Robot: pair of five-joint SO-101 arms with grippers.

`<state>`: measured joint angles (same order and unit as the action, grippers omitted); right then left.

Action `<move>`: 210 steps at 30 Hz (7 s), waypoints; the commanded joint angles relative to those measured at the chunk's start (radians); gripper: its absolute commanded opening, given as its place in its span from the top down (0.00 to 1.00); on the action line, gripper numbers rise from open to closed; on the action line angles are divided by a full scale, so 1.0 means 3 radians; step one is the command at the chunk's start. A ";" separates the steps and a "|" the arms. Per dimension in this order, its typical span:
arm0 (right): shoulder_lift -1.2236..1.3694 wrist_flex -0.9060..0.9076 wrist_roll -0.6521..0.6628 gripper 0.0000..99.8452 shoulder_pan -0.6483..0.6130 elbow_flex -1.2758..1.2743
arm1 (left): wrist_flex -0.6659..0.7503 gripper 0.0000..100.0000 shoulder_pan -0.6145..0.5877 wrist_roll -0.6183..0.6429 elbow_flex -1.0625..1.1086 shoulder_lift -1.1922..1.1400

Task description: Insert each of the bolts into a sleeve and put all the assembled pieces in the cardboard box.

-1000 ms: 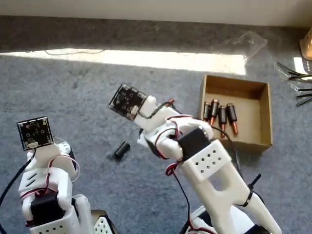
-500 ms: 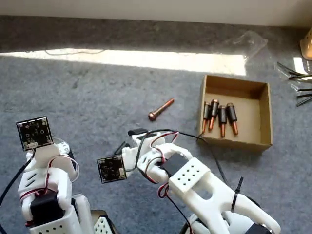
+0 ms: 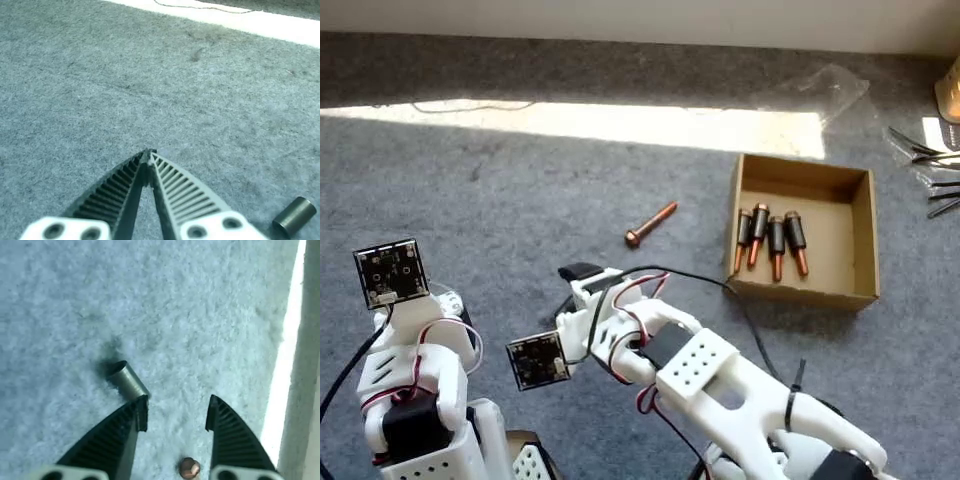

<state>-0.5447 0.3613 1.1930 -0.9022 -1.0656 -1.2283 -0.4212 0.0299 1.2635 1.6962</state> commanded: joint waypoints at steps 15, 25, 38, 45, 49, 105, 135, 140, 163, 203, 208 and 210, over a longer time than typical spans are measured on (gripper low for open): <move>0.1419 -0.0146 0.0041 0.83 -0.0018 0.0754 | 0.0036 0.99 -0.0054 -0.0026 -0.0146 0.0013; 0.1941 -0.0146 0.0041 1.00 -0.0013 0.0969 | 0.0245 0.99 -0.0054 -0.0026 0.0023 0.0013; 0.1250 -0.0136 0.0020 0.99 0.0248 0.0944 | 0.0726 0.99 -0.0054 -0.0026 0.0361 0.0013; 0.0028 -0.0003 0.0020 0.99 0.0258 0.0591 | 0.0731 0.99 -0.0054 -0.0026 0.0366 0.0013; -0.0667 -0.0003 0.0020 0.99 0.0309 0.0355 | 0.0736 0.99 -0.0054 -0.0026 0.0366 0.0013; 0.0933 -0.0719 -0.1499 0.99 -0.0130 -0.0013 | 0.1591 0.99 -0.0171 -0.0026 0.1051 0.0013; 0.1337 -0.0637 -0.1504 0.98 -0.0043 0.0289 | 0.1596 0.99 -0.0176 -0.0026 0.1051 0.0013; 0.0892 0.0453 -0.1504 0.98 -0.0074 0.0483 | 0.1596 0.99 -0.0176 -0.0026 0.1051 0.0013; -0.0141 0.1261 -0.1509 0.82 -0.0013 0.0586 | 0.1596 0.99 -0.0176 -0.0026 0.1056 0.0013; 0.1619 0.2902 -0.1734 0.82 0.0524 0.3066 | 0.1596 0.99 -0.0171 -0.0026 0.1066 0.0013; 0.2115 0.3163 -0.1320 0.82 0.0524 0.3138 | 0.1596 0.99 -0.0171 -0.0026 0.1066 0.0013; 0.2202 0.3046 -0.1320 0.82 0.0529 0.3128 | 0.1596 0.99 -0.0176 -0.0026 0.1066 0.0013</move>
<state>0.1059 1.2912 0.7679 -0.7564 -0.1803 -0.7772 -0.4672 0.0299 1.5904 1.6824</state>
